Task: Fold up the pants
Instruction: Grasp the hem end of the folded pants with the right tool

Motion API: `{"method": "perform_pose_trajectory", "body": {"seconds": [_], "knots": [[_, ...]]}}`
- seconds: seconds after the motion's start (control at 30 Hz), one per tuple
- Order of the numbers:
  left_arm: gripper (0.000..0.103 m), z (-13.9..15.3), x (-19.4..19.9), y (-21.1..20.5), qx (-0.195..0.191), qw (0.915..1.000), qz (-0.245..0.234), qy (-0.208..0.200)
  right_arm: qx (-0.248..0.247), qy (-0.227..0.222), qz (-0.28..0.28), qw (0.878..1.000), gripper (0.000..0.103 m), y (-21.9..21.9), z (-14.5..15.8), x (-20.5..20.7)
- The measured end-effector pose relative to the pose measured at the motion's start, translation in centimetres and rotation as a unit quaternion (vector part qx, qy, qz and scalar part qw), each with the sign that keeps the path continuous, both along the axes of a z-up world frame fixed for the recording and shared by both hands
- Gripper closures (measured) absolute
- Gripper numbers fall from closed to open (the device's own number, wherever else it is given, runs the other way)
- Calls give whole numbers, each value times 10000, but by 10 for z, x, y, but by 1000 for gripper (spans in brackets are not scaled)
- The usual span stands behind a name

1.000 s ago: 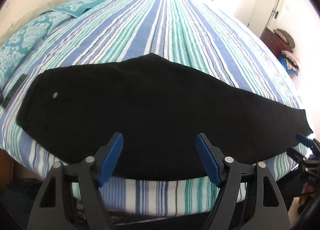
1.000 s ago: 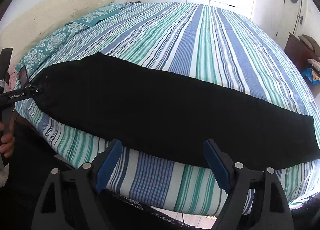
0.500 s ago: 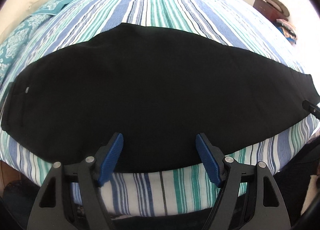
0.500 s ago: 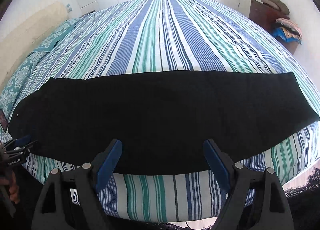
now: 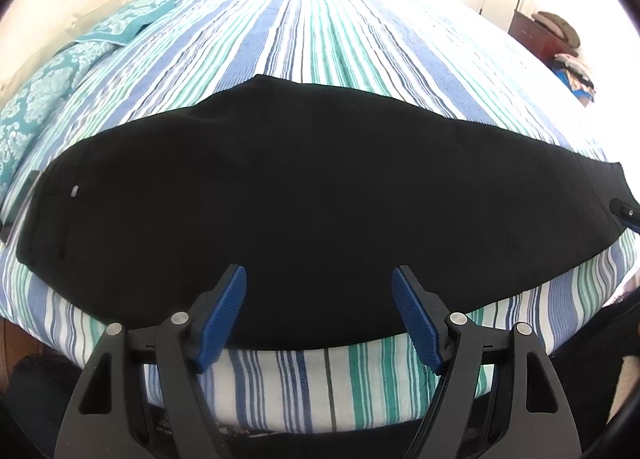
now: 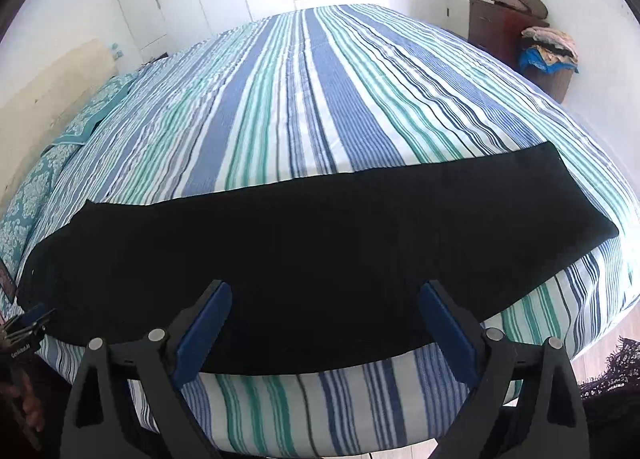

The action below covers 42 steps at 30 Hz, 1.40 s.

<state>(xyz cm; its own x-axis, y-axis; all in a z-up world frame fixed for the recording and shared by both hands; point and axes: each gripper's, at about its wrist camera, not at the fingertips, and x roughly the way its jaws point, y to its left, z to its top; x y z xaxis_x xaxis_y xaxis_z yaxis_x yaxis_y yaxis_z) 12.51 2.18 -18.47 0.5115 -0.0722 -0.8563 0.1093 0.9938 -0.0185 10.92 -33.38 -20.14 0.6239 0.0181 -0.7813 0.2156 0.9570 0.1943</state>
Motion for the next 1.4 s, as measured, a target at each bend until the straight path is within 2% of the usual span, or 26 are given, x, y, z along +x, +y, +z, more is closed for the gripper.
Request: {"method": "perform_pose_trajectory", "body": {"seconds": [0.1,0.13,0.3,0.4,0.47,0.53,0.63,0.77,0.87,0.9,0.93,0.97,1.0,1.1,1.2,1.3,1.37,1.4], "knots": [[26,1,2,-4,-2,10000,0,43,496,493,-165,9974,8,-24,-25,6],[26,2,1,-5,15,10000,-4,19,669,467,-243,9964,8,-31,-27,3],[26,7,3,-11,92,9999,-32,-70,888,-247,-806,9925,8,-77,7,-18],[26,8,2,-14,116,9999,-63,-108,1062,-717,-1476,9807,8,-138,30,-39],[26,8,0,-18,134,9998,-126,-124,1129,-807,-1957,9708,8,-183,38,-55],[26,7,-5,-26,192,9996,-194,-119,1336,-715,-2274,9619,8,-224,39,-64],[26,5,-6,-34,235,9993,-297,-59,1792,-73,-2261,9575,8,-265,20,-62],[26,8,-11,-43,291,9988,-386,-104,2162,256,-1912,9571,11,-272,1,-51],[26,10,-12,-46,320,9986,-407,-128,1827,453,-1750,9664,27,-263,-2,-38],[26,11,-13,-47,326,9986,-411,-120,1668,494,-1692,9701,43,-258,-1,-33],[26,11,-13,-47,334,9985,-411,-109,1544,524,-1571,9740,69,-254,-2,-28],[26,11,-13,-47,337,9985,-412,-101,1449,584,-1439,9772,82,-252,-4,-24],[26,11,-13,-47,339,9985,-413,-97,1311,655,-1370,9797,84,-249,-5,-20],[26,12,-14,-45,338,9986,-386,-116,1061,558,-1215,9853,86,-246,1,-16],[26,11,-13,-43,310,9988,-356,-99,901,152,-1106,9896,86,-247,13,-17],[26,11,-12,-42,307,9988,-359,-88,957,575,-1106,9876,84,-254,-3,-8],[26,13,-13,-42,302,9988,-367,-129,1130,676,-1272,9831,69,-263,-11,-11],[26,13,-13,-41,302,9988,-366,-149,1210,561,-1377,9814,53,-267,-9,-15]]}}
